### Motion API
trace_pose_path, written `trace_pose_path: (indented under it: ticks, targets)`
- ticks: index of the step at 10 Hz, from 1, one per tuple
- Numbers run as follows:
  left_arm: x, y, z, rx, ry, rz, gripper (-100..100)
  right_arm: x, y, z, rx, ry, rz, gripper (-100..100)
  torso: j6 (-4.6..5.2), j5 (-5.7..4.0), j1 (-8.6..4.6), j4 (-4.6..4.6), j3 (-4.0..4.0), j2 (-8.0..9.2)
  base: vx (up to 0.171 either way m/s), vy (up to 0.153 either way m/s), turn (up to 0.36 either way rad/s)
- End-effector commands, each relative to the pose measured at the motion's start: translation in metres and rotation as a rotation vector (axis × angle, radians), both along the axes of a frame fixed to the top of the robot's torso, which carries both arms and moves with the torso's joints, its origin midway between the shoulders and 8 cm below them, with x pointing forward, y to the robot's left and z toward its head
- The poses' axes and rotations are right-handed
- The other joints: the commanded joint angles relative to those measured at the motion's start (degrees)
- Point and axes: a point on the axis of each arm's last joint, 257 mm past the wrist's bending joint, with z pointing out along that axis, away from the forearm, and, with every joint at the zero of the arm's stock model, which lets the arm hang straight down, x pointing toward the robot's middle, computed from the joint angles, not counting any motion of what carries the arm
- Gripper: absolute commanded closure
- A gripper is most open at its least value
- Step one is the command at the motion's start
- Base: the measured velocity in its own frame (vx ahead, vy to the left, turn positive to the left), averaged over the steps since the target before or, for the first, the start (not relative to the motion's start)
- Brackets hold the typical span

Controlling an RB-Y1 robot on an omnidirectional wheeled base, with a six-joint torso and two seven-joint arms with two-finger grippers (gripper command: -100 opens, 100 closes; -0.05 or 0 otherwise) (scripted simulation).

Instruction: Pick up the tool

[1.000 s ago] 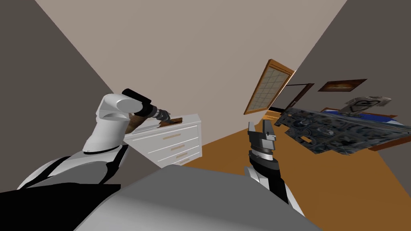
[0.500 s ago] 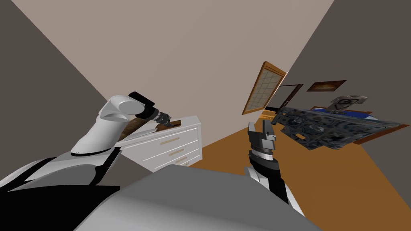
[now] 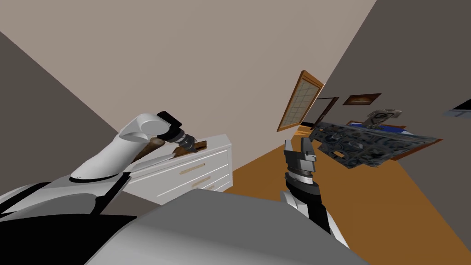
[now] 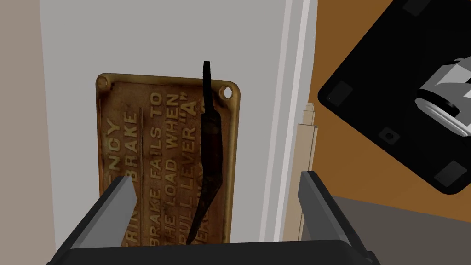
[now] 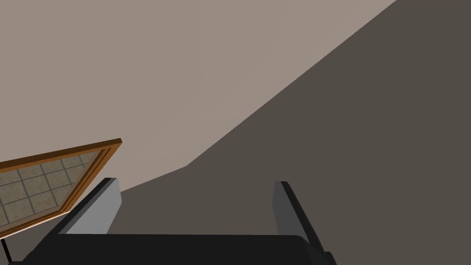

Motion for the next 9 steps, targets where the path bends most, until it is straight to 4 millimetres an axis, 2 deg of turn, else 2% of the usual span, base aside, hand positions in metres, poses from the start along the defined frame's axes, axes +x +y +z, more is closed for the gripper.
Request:
trace_pose_path:
  ticks: [1,3,4,5,6,9]
  targets:
    - [-0.014,0.001,-0.014,0.018,0.073,-0.011,-100,0.0,0.0,0.0,0.0,0.0,0.0,0,0.0,0.0,0.0,0.0,0.0,0.0,0.071,0.082,-0.079]
    - [-0.024,0.003,-0.02,0.031,0.116,-0.014,-100,0.0,0.0,0.0,0.0,0.0,0.0,0,-0.01,-0.01,-0.06,0.02,0.04,0.07,0.044,0.053,-0.034]
    - [-0.02,0.004,-0.018,0.026,0.1,-0.015,-100,0.0,0.0,0.0,0.0,0.0,0.0,0,-0.01,-0.04,-0.16,0.04,0.09,0.15,0.011,0.015,-0.003]
    - [-0.021,0.004,-0.019,0.027,0.104,-0.014,0,0.0,0.0,0.0,0.0,0.0,0.0,0,-0.01,-0.06,-0.26,0.06,0.14,0.23,0.0,0.0,0.0]
    - [-0.015,0.01,-0.022,0.025,0.103,0.001,-100,0.0,0.0,0.0,0.0,0.0,0.0,0,-0.01,-0.08,-0.32,0.07,0.17,0.28,-0.032,0.0,-0.099]
    - [-0.003,0.025,-0.033,0.023,0.102,0.04,-100,0.0,0.0,0.0,0.0,0.0,0.0,0,0.02,-0.11,-0.44,0.15,0.37,0.64,-0.086,-0.014,-0.149]
